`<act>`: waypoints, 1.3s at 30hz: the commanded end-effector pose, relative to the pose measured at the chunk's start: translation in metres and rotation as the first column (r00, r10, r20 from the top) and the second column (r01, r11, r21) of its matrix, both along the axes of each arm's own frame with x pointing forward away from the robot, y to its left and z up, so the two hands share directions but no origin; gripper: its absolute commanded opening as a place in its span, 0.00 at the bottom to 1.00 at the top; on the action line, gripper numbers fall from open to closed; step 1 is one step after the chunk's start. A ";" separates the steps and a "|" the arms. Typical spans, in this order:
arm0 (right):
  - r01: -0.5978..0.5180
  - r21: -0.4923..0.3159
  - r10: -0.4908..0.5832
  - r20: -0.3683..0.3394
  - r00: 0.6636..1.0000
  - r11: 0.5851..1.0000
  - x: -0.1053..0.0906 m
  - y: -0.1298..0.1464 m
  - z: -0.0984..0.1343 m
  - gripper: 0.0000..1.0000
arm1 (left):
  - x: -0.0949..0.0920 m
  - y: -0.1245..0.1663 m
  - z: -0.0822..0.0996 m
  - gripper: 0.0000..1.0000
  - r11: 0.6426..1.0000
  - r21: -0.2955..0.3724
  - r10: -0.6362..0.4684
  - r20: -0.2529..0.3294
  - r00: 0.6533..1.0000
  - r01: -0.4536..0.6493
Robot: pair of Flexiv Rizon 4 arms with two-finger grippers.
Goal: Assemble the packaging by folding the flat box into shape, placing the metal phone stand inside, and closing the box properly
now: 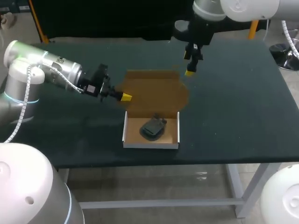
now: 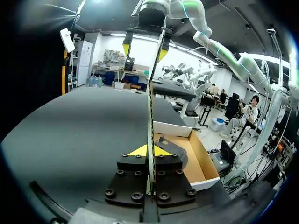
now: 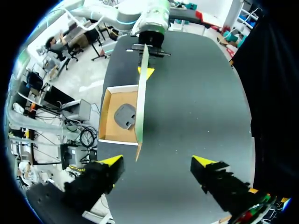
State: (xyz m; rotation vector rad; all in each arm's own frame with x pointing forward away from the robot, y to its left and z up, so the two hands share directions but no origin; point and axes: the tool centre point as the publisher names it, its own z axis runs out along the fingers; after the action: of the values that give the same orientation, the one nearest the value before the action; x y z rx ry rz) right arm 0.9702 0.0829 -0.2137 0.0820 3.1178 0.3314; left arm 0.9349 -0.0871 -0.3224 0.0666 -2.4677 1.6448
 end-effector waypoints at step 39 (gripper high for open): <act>-0.051 -0.016 0.051 0.041 0.998 0.999 0.003 0.015 0.012 1.00 | -0.011 0.006 0.004 0.00 0.993 0.022 0.114 0.173 0.978 -0.119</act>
State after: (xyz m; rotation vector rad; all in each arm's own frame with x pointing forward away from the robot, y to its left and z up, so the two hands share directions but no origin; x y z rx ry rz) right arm 0.9732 0.0967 -0.2039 -0.0050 3.0801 0.3172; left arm 0.9302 -0.0816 -0.3194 0.0526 -2.6380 1.7109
